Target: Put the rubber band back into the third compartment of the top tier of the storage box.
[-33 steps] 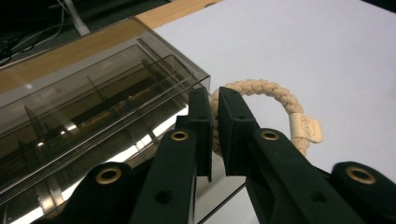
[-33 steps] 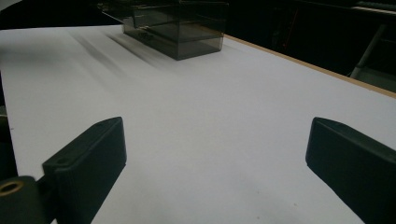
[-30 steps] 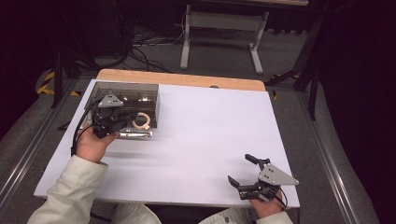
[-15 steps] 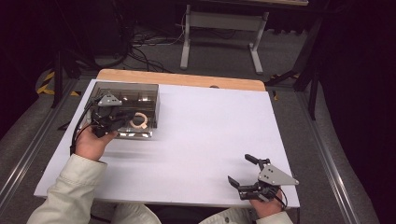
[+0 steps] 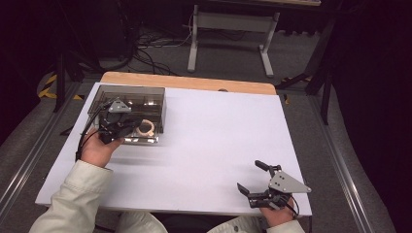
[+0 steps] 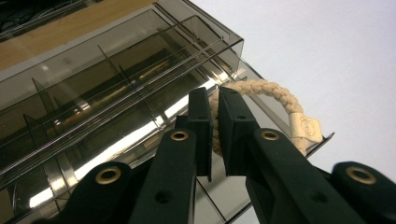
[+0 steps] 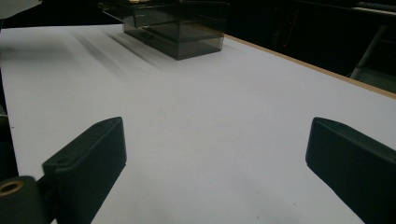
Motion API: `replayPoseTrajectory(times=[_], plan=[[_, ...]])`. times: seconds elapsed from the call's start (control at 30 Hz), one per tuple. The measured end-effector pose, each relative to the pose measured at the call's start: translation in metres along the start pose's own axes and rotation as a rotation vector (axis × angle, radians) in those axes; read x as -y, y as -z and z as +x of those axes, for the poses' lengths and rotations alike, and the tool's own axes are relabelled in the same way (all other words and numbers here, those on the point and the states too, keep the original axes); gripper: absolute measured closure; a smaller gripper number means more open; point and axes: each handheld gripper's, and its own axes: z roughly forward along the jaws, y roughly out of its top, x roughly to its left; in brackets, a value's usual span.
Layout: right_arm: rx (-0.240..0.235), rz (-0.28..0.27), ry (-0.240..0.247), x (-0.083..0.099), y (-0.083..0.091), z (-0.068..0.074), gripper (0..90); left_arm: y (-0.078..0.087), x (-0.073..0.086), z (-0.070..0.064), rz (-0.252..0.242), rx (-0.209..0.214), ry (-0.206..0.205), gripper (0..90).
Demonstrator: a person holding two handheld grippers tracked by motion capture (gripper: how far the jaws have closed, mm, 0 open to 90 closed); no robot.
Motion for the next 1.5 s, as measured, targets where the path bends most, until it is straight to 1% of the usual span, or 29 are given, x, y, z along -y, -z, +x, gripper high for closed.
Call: replayPoseTrajectory(times=[0.17, 0.3, 0.4, 0.47, 0.7, 0.93, 1.13, 1.23, 1.37, 1.4, 1.5], plan=[[0.000, 0.000, 0.000, 0.000, 0.000, 0.000, 5.5, -0.002, 0.001, 0.001, 0.013, 0.001, 0.001, 84.0], [0.000, 0.000, 0.001, 0.000, 0.000, 0.000, 5.5, -0.005, 0.001, -0.002, 0.021, -0.008, -0.009, 84.0], [0.002, 0.003, -0.001, 0.000, 0.000, 0.000, 5.5, -0.007, 0.002, -0.002, 0.029, -0.011, -0.009, 84.0], [0.001, 0.001, 0.001, 0.000, 0.000, 0.000, 5.5, -0.007, 0.002, -0.002, 0.038, -0.009, -0.002, 84.0], [0.001, 0.000, 0.002, 0.000, 0.000, 0.000, 5.5, -0.009, 0.003, -0.002, 0.044, -0.004, -0.010, 84.0], [-0.001, -0.001, 0.001, 0.000, 0.000, 0.000, 5.5, -0.011, 0.004, -0.002, 0.062, -0.002, -0.003, 83.9], [-0.001, 0.000, -0.001, 0.000, 0.000, 0.000, 5.5, -0.012, 0.004, -0.001, 0.067, 0.000, -0.004, 83.5], [-0.002, 0.000, -0.001, 0.000, 0.000, 0.000, 5.5, -0.012, 0.004, 0.000, 0.061, 0.003, 0.003, 81.6], [-0.002, 0.001, -0.006, 0.000, -0.001, 0.000, 5.5, -0.009, 0.004, 0.001, 0.047, 0.004, 0.009, 73.6], [-0.002, 0.001, -0.007, 0.000, -0.001, 0.000, 5.5, -0.009, 0.004, 0.001, 0.043, 0.009, 0.017, 72.7], [-0.001, 0.001, -0.002, 0.000, -0.001, 0.000, 5.5, -0.006, 0.003, 0.003, 0.031, 0.013, 0.015, 70.8]])
